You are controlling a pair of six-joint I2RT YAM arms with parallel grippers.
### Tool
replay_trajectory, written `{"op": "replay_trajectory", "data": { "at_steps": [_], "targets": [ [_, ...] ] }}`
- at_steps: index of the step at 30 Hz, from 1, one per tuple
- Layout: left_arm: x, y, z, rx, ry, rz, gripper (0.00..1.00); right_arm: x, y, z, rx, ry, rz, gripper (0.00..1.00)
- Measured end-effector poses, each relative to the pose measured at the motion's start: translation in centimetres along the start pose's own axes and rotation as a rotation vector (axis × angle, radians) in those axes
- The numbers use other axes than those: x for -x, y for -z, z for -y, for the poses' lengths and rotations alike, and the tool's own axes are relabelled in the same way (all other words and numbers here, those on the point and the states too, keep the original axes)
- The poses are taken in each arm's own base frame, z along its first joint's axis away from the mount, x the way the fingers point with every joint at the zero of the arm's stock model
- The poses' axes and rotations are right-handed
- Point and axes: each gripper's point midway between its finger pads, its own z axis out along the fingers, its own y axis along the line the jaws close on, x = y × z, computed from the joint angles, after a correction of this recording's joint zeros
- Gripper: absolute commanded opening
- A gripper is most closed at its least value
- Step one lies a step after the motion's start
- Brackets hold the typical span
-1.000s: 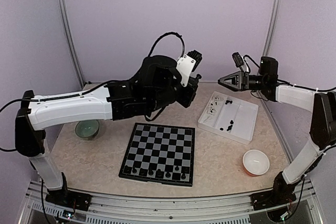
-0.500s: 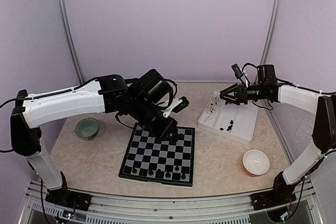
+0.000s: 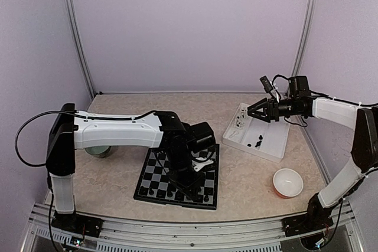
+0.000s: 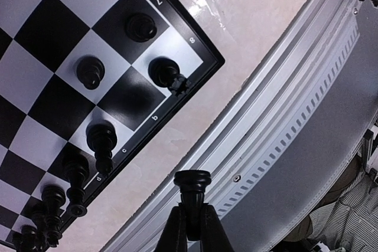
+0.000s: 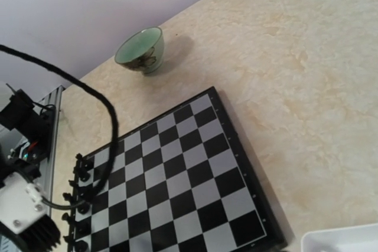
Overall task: Set up the chess pieces on the board
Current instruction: Place the knight at b8.
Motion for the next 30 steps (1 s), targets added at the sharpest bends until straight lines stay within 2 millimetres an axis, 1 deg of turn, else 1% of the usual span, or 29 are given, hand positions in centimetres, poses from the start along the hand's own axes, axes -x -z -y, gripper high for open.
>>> {"op": "replay_trajectory", "data": {
  "at_steps": [3,9,15,18,23,30],
  "targets": [
    [0.1,-0.2,0.0,0.005,0.011,-0.017,0.0,0.0,0.0,-0.2,0.011,0.003,0.002,0.58],
    [0.9,-0.2,0.2,0.011,0.028,-0.024,0.0,0.1,0.0,-0.5,0.03,0.009,0.005,0.58],
    [1.2,-0.7,-0.4,0.034,0.069,-0.05,0.0,0.1,0.0,-0.8,0.044,0.016,0.008,0.58],
    [1.5,-1.0,-0.6,0.045,0.083,-0.056,0.04,-0.1,0.0,-0.8,0.048,0.014,0.006,0.58],
    [2.1,-1.2,-0.9,0.069,0.1,-0.055,0.05,-0.2,0.0,-1.1,0.062,0.019,0.006,0.58],
    [2.0,-1.7,-1.7,0.105,0.131,-0.075,0.05,-0.2,0.0,-1.4,0.079,0.023,0.008,0.58]
  ]
}}
